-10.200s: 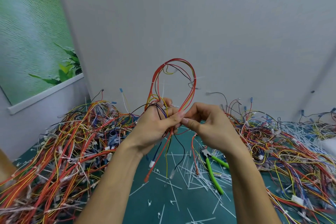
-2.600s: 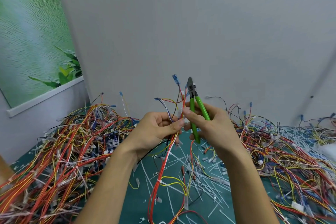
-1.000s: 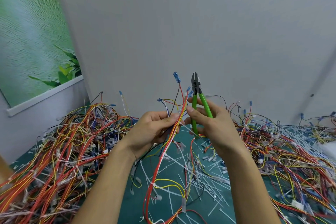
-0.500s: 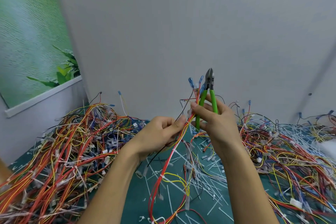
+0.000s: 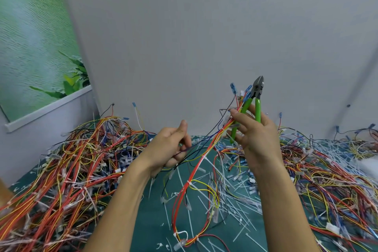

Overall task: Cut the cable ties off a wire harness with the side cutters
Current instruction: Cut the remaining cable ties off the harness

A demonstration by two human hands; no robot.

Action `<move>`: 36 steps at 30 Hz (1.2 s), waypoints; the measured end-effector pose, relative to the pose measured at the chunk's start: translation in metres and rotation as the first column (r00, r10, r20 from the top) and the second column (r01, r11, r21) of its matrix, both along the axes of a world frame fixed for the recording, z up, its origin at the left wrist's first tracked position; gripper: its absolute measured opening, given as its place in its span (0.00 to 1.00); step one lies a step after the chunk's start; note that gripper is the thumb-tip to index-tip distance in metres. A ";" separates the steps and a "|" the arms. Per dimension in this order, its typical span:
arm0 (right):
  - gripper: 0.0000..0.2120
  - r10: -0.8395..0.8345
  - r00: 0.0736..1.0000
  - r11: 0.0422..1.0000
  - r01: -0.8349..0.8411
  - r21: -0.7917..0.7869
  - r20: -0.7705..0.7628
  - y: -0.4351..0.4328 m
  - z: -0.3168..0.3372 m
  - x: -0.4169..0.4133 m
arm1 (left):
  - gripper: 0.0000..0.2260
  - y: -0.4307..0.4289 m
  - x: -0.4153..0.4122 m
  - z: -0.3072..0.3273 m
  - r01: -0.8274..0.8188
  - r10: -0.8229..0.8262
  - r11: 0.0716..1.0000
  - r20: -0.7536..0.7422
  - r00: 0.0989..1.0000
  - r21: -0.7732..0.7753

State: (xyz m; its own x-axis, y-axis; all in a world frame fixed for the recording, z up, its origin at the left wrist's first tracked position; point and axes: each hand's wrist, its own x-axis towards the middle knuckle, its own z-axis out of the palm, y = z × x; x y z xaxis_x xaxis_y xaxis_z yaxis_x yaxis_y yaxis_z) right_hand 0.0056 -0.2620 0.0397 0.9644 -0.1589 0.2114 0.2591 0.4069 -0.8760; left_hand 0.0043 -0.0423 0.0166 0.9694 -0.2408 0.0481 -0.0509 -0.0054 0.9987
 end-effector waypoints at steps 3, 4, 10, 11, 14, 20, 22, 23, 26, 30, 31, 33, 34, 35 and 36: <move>0.11 0.025 1.000 1.000 -0.025 0.000 -0.006 -0.001 0.000 0.000 | 0.24 0.004 0.003 -0.001 -0.014 0.014 1.000 -0.011 1.000 0.003; 0.10 0.038 0.999 0.999 -0.038 0.003 -0.006 0.000 0.000 0.001 | 0.24 0.006 0.003 -0.001 -0.026 0.026 1.000 -0.011 1.000 0.011; 0.10 0.060 0.998 0.998 -0.060 -0.015 -0.005 0.007 -0.001 0.000 | 0.31 0.011 0.000 0.007 -0.102 0.099 0.991 0.039 0.994 0.089; 0.10 0.065 0.998 0.998 -0.065 -0.025 -0.006 0.009 -0.001 0.000 | 0.33 0.011 -0.001 0.009 -0.112 0.104 0.985 0.064 0.993 0.128; 0.11 0.081 0.997 0.995 -0.081 -0.054 0.003 0.018 -0.002 -0.003 | 0.36 0.007 -0.003 0.013 -0.178 0.141 0.940 0.143 0.980 0.289; 0.09 0.134 0.991 0.986 -0.132 -0.098 0.023 0.042 -0.004 -0.009 | 0.28 -0.005 -0.011 0.013 -0.112 0.033 0.936 0.233 0.972 0.333; 0.11 0.146 0.989 0.982 -0.144 -0.121 0.008 0.045 -0.004 -0.010 | 0.23 -0.009 -0.014 0.012 -0.024 -0.033 0.964 0.210 0.977 0.264; 0.15 0.157 0.988 0.981 -0.156 -0.118 0.004 0.045 -0.003 -0.011 | 0.21 -0.010 -0.014 0.012 -0.017 -0.035 0.970 0.207 0.978 0.243; 0.19 0.183 0.983 0.977 -0.181 -0.113 0.009 0.041 0.001 -0.012 | 0.21 -0.007 -0.013 0.013 -0.016 -0.032 0.976 0.214 0.976 0.218; 0.11 0.196 0.980 0.974 -0.189 -0.124 0.046 0.034 0.001 -0.011 | 0.19 -0.005 -0.015 0.014 -0.018 -0.017 0.987 0.220 0.975 0.159; 0.09 0.182 0.982 0.974 -0.173 -0.146 0.053 0.032 0.002 -0.012 | 0.19 -0.006 -0.015 0.015 -0.028 -0.002 0.991 0.220 0.976 0.131; 0.12 0.160 0.985 0.968 -0.143 -0.205 0.069 0.031 0.003 -0.012 | 0.21 -0.006 -0.016 0.016 -0.015 0.003 0.998 0.183 0.983 0.065; 0.13 0.158 0.984 0.965 -0.137 -0.225 0.080 0.030 0.002 -0.012 | 0.23 -0.005 -0.016 0.018 0.020 -0.023 1.000 0.135 0.991 0.022; 0.13 0.160 0.983 0.962 -0.135 -0.237 0.090 0.028 0.002 -0.012 | 0.26 -0.003 -0.017 0.020 0.071 -0.068 0.997 0.075 0.995 -0.032; 0.13 0.158 0.982 0.960 -0.129 -0.250 0.099 0.027 0.001 -0.012 | 0.28 -0.002 -0.017 0.021 0.124 -0.123 0.988 0.017 0.992 -0.092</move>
